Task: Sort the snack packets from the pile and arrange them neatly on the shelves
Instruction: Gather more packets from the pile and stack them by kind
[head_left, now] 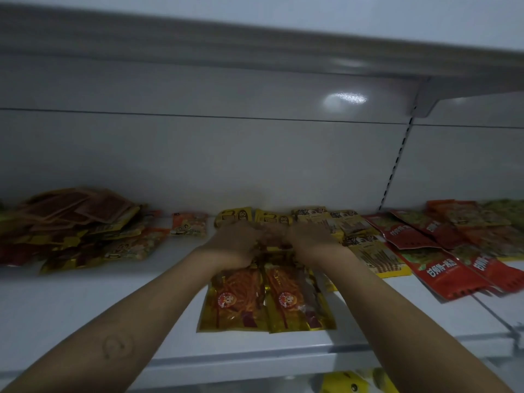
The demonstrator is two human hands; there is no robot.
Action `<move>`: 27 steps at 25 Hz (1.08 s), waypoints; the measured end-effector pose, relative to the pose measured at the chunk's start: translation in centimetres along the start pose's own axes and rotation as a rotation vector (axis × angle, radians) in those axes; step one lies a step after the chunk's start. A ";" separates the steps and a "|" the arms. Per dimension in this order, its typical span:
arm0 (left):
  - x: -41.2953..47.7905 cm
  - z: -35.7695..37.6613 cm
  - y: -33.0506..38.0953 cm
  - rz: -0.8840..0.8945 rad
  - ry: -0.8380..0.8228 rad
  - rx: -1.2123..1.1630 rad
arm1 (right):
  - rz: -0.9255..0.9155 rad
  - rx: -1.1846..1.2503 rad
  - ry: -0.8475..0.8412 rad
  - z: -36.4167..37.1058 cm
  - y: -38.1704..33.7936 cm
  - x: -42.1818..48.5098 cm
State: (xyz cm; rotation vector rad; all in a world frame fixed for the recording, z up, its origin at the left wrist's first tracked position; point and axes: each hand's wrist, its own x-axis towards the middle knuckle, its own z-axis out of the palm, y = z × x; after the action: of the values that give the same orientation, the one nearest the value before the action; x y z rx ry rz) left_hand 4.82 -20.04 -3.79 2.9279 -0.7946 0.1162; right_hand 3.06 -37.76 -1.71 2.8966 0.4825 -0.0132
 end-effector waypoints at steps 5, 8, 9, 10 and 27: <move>-1.6 -0.2 -3.5 -0.100 0.078 0.075 | -0.027 0.105 -0.053 -1.0 -0.6 -0.1; -2.1 0.1 -4.5 -0.188 -0.038 0.119 | 0.035 0.247 0.101 0.3 -2.0 1.4; -2.1 0.2 -4.3 -0.204 -0.084 0.102 | 0.057 0.260 0.091 1.1 -2.3 2.1; -2.0 0.4 -4.0 -0.222 -0.127 0.089 | 0.061 0.248 0.067 2.0 -2.5 2.9; -7.8 -0.1 -1.2 -0.124 0.017 -0.027 | 0.073 0.338 -0.035 0.3 -4.1 -5.7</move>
State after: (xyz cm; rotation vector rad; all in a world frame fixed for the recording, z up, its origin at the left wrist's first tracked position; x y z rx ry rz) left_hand -1.30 -15.14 -4.61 2.9373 -0.6056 0.1184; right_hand -3.69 -35.86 -2.60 3.2361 0.4022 -0.1490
